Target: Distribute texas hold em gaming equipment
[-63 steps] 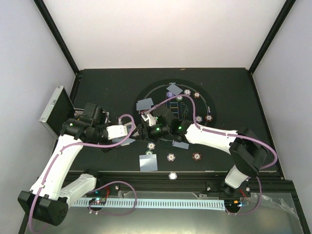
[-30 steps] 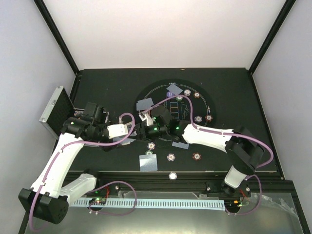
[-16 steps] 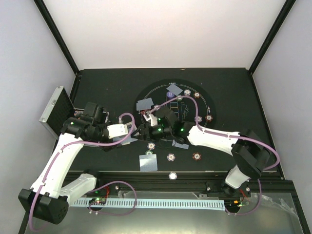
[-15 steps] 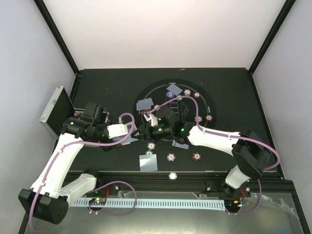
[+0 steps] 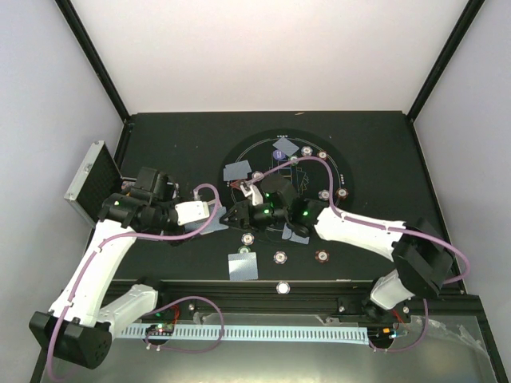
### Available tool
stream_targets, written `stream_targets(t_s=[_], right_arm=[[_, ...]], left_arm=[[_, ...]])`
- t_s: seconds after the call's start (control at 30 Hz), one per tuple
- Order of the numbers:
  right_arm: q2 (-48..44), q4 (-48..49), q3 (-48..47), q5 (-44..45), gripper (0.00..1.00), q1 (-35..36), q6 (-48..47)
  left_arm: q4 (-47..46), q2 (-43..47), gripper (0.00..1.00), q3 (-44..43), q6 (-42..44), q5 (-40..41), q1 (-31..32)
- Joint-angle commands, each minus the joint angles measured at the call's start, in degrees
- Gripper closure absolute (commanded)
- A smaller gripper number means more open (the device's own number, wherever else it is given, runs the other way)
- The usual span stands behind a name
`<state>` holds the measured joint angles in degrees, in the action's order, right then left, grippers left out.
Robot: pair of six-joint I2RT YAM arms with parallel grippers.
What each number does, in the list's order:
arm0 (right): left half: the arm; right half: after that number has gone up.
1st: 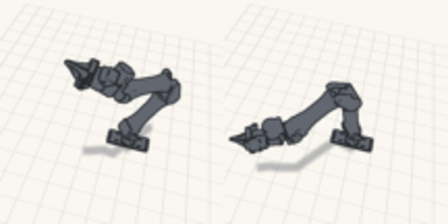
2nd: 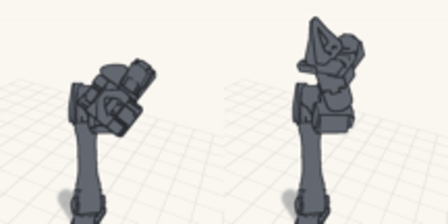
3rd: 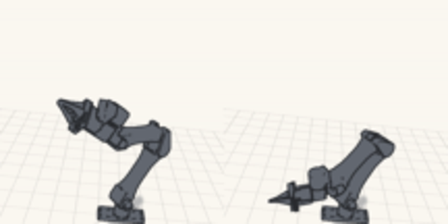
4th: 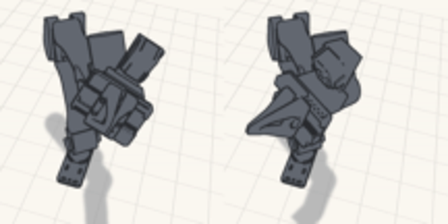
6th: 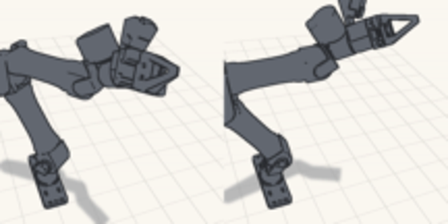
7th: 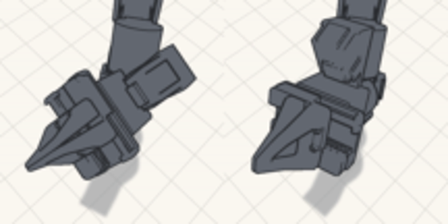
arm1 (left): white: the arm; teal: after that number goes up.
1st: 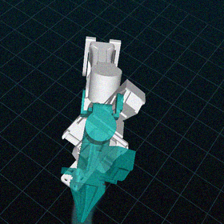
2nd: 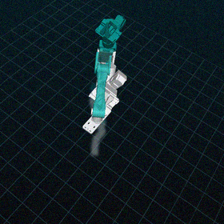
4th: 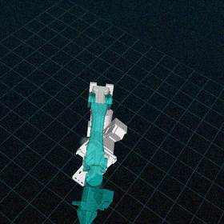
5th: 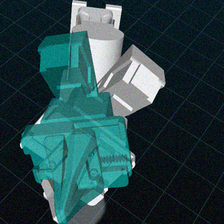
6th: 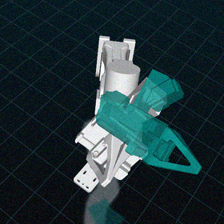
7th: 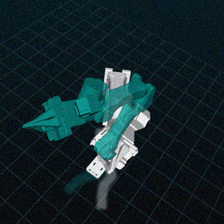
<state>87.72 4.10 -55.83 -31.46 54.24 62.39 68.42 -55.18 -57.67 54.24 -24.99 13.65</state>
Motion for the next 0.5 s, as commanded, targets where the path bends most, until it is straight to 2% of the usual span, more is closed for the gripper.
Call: stream_targets(t_s=[0.0, 0.1, 0.27, 0.47], right_arm=[[-2.3, -3.9, -0.8, 2.0, 0.63, -0.4, -0.4], [-2.8, -4.9, -0.9, 2.1, 0.67, -0.4, -0.8], [-3.3, -5.1, -0.8, 2.0, 0.81, -0.4, -0.6], [-4.3, -6.7, -1.2, 2.2, 0.83, -0.5, -1.4]], left_arm=[[-2.6, 0.7, 0.98, -1.5, -0.8, -1.9, 0.2], [-2.7, 0.5, 0.98, -1.8, -0.8, -1.9, 0.2], [-2.7, 0.4, 0.98, -1.9, -0.9, -1.9, 0.1], [-2.6, 0.3, 0.98, -1.9, -0.8, -1.7, 0.1]])
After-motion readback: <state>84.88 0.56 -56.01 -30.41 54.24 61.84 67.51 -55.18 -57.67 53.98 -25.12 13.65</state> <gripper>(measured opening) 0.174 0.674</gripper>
